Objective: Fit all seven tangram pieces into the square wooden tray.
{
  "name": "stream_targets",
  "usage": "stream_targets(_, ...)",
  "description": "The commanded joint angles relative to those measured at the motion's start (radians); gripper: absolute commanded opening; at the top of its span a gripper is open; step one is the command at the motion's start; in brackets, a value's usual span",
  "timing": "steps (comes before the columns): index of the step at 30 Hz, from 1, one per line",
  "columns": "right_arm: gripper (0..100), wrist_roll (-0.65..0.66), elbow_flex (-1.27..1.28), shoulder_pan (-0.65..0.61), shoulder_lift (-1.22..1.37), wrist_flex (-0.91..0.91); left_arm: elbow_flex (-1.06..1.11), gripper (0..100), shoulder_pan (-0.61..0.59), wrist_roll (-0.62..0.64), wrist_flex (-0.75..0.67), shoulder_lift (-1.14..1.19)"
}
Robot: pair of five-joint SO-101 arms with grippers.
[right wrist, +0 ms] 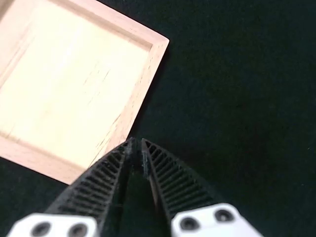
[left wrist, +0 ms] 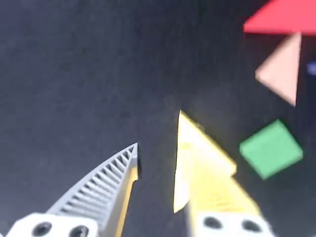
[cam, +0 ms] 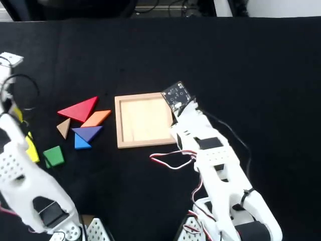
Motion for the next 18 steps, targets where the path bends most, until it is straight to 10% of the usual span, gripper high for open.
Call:
stream_targets(1,1.1,0.009,-0.007,-0.014,-0.002,-0.018,0.157,28,-0.053,-0.08,0.012,-0.23)
stream_targets(18,1.1,0.009,-0.007,-0.014,0.001,-0.018,0.677,28,-0.11,-0.405,-0.339,-0.183)
